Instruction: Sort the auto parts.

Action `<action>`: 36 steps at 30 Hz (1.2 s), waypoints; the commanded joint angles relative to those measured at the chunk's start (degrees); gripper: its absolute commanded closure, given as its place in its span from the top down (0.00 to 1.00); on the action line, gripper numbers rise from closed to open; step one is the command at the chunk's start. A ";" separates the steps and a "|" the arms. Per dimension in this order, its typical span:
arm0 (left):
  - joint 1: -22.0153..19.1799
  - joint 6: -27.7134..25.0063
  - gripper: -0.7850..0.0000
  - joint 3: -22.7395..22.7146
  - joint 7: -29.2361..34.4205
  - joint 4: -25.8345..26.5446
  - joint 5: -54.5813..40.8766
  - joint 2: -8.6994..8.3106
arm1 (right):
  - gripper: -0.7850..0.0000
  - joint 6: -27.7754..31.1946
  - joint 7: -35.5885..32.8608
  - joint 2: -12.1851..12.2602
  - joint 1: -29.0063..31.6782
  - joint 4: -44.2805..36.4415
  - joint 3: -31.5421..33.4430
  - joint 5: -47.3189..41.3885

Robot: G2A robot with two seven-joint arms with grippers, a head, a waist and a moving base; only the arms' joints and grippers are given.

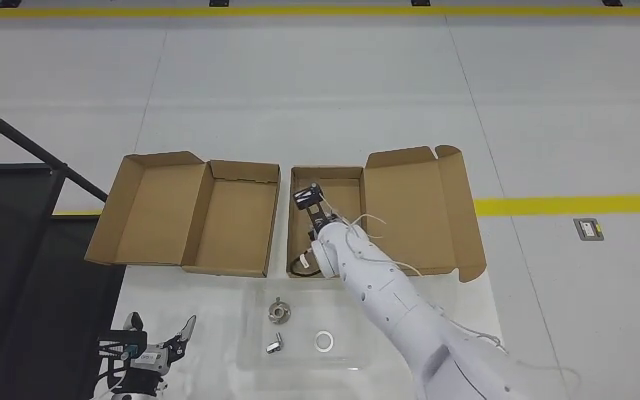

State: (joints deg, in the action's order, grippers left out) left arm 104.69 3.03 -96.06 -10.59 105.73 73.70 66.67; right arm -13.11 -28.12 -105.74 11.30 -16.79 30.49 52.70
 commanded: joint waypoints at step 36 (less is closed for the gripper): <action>0.00 0.00 1.00 0.00 0.00 0.00 0.00 0.00 | 1.00 30.56 -14.68 17.63 28.42 -65.49 18.57 21.01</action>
State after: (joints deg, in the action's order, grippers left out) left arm 104.69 3.03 -96.06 -10.59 105.73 73.70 66.67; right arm 15.63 -37.84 -89.57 34.69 -72.17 46.75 71.40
